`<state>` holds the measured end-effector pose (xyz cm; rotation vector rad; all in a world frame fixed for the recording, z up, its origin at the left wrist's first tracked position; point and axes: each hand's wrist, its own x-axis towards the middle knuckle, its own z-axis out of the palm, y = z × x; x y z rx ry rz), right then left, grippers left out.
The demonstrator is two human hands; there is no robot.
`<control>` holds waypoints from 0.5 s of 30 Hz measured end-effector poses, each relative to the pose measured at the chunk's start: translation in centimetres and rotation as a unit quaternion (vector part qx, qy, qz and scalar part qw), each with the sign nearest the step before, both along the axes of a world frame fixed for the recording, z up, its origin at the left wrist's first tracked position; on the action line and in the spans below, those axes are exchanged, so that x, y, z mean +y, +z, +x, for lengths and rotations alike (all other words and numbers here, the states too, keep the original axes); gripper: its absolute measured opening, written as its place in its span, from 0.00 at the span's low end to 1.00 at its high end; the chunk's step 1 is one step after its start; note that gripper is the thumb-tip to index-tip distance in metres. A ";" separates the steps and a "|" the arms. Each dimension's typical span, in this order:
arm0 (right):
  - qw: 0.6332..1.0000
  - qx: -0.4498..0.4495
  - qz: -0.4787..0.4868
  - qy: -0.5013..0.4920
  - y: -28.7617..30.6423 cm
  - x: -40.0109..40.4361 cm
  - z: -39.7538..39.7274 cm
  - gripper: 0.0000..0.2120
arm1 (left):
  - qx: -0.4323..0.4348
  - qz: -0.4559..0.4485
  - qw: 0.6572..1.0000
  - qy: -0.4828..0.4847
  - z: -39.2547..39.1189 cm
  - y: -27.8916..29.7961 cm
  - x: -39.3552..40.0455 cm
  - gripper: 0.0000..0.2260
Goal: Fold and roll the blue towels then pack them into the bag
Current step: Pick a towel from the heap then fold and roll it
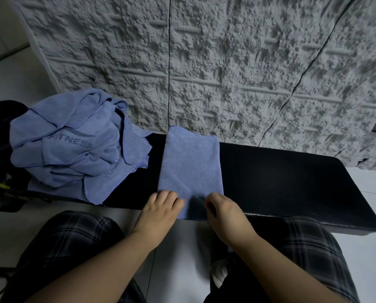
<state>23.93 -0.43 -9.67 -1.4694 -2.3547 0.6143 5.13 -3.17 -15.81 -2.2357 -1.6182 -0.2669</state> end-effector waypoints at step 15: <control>0.974 -0.154 0.142 0.090 -1.9 -0.3 -1.2 0.12 | -0.146 0.024 0.989 -0.016 -1.3 1.1 -0.5 0.06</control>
